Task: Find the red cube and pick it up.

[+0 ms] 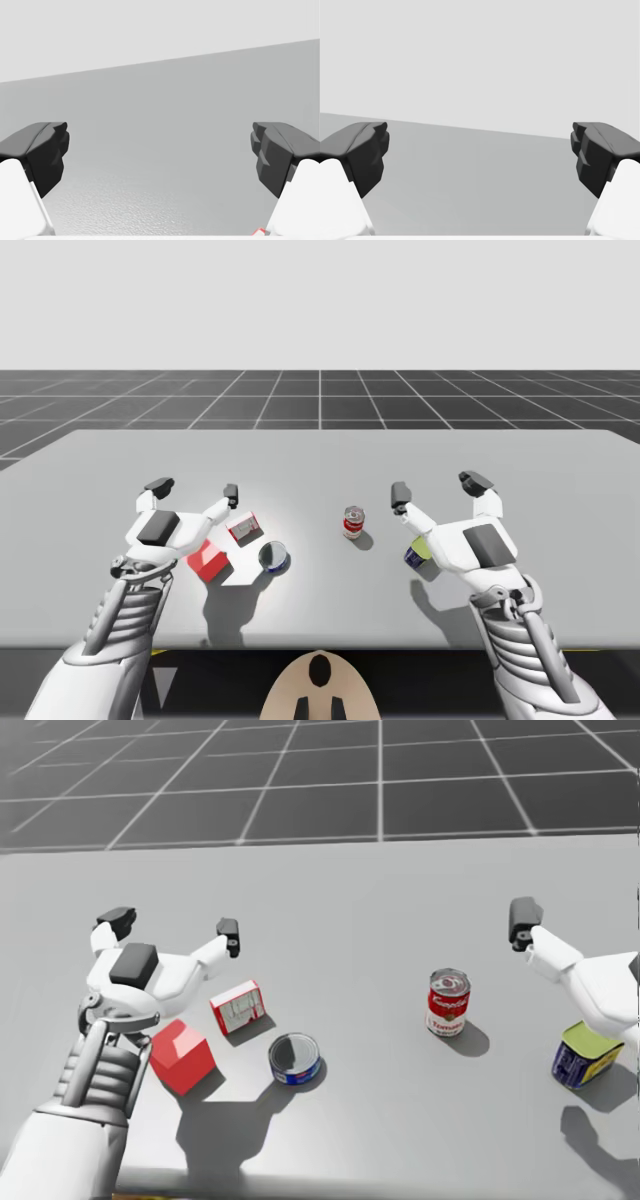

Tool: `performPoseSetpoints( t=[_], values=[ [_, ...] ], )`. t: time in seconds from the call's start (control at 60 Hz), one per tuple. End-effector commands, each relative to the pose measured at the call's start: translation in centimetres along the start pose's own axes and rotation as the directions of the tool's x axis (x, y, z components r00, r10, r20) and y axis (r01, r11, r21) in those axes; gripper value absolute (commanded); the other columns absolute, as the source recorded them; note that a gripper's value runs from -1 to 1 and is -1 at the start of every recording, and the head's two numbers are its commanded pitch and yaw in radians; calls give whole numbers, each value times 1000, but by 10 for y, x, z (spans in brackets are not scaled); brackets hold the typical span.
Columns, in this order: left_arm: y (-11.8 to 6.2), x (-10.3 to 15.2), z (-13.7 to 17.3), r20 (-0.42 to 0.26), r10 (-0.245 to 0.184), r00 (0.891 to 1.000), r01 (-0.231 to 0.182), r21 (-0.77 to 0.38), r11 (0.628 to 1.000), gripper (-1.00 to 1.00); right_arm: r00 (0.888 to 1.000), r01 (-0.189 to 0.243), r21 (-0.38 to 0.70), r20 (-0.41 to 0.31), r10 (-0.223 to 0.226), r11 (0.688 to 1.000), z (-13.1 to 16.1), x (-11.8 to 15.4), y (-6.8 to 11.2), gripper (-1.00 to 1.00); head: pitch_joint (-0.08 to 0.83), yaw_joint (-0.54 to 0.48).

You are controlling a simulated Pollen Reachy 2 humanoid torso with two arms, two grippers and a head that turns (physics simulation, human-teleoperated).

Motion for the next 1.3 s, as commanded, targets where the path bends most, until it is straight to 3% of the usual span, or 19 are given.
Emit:
performPoseSetpoints(
  t=[0.017,0.217,0.517,0.8,0.883,0.95,1.067,1.15,1.3],
  values=[
    [1,0,0,0,-2,1000,2,4,1000,-1000,1000,5,4,-4,-5,1000,0,0,2,-1000,587,182],
    [4,-1,-1,-2,1,1000,-1,16,1000,-1000,1000,-5,16,-11,5,1000,2,-2,4,-1000,642,313],
    [18,-1,-5,-10,36,999,-36,23,999,-1000,1000,-2,32,-21,3,999,2,-3,6,-1000,718,416],
    [21,1,-5,-20,60,998,-60,-3,998,-1000,1000,-2,36,-26,3,999,2,-4,6,-1000,728,441],
    [29,6,2,-24,51,998,-52,-43,998,-1000,1000,-1,34,-28,2,999,2,-4,6,-1000,721,437],
    [40,18,14,-40,81,996,-85,-124,989,-1000,1000,1,32,-31,0,999,2,-5,6,-1000,721,433],
    [51,28,29,-58,55,997,-66,-203,977,-1000,1000,-1,35,-30,2,999,2,-5,5,-1000,723,436],
    [57,30,45,-57,3,998,-17,-250,968,-1000,999,4,34,-33,-3,999,2,-5,5,-1000,724,434],
    [68,19,73,-74,-6,997,-22,-371,928,-1000,999,5,34,-37,-3,999,1,-7,6,-1000,728,438]
  ],
)
